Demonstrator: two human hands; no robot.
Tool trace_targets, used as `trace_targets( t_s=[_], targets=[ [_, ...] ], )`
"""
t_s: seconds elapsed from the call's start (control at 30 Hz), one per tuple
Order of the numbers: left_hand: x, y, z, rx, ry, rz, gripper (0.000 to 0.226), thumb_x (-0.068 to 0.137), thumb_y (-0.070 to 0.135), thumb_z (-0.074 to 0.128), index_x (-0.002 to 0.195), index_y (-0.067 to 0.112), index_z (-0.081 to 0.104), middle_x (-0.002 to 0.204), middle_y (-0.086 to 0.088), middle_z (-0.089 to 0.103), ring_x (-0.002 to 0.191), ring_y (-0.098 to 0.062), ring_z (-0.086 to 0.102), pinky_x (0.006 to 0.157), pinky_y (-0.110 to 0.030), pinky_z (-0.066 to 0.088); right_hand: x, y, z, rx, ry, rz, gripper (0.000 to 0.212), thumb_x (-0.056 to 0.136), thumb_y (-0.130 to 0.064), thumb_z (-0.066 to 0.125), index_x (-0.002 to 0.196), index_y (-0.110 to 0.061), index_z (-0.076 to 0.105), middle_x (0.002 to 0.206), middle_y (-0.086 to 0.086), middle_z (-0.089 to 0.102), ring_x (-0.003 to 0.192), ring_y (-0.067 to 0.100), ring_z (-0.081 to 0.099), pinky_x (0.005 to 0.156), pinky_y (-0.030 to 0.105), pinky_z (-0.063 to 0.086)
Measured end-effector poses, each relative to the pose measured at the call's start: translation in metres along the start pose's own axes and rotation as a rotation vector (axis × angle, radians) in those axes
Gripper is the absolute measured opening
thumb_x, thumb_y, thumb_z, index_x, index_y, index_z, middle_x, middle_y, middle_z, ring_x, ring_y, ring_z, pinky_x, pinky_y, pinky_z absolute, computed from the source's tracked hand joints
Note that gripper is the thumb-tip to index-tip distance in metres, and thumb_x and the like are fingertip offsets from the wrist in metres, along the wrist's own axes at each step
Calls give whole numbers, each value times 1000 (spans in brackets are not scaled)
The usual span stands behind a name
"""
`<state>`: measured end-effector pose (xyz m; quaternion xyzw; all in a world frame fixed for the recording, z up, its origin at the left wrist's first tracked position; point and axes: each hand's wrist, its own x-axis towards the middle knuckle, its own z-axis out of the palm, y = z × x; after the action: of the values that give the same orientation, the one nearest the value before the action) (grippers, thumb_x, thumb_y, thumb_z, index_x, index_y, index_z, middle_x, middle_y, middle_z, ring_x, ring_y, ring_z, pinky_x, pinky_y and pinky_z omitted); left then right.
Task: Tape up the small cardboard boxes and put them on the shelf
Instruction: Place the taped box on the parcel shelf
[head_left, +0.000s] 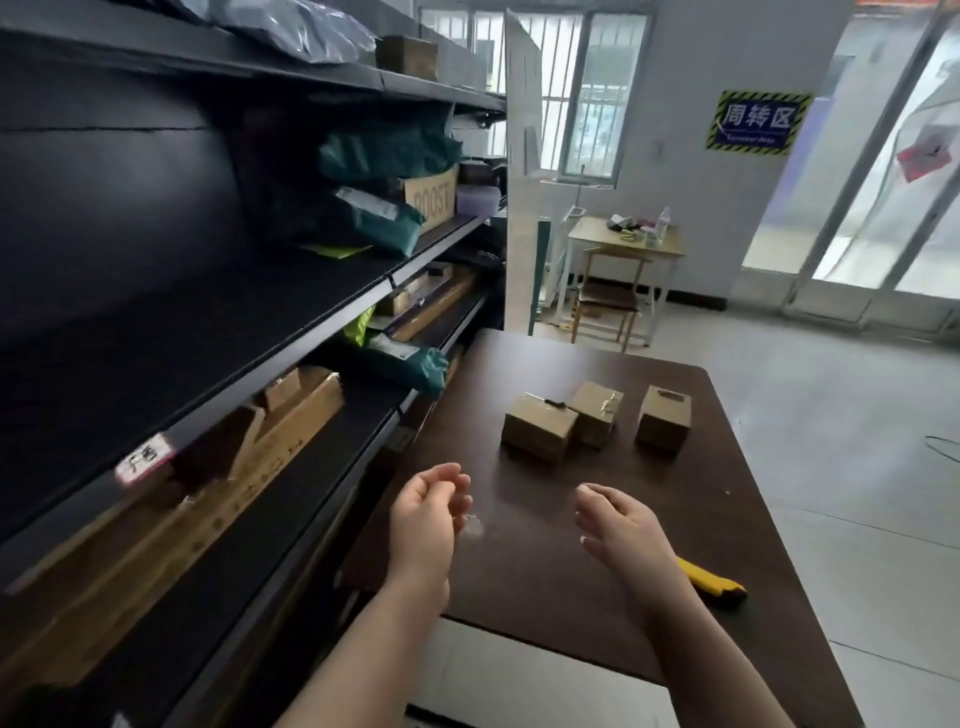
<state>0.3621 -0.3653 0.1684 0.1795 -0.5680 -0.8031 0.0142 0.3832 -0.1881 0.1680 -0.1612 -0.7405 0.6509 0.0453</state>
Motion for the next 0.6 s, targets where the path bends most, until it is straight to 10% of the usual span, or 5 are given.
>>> trace_targets(
  t_s=[0.6],
  targets=[
    [249, -40, 146, 262, -125, -222, 18, 97, 5, 44, 105, 10, 58, 80, -2, 56, 67, -11, 49, 60, -25, 40, 251, 59, -32, 29, 297, 271, 23, 96, -27, 54, 114, -17, 66, 87, -5, 57, 79, 9, 50, 69, 23, 40]
  ],
)
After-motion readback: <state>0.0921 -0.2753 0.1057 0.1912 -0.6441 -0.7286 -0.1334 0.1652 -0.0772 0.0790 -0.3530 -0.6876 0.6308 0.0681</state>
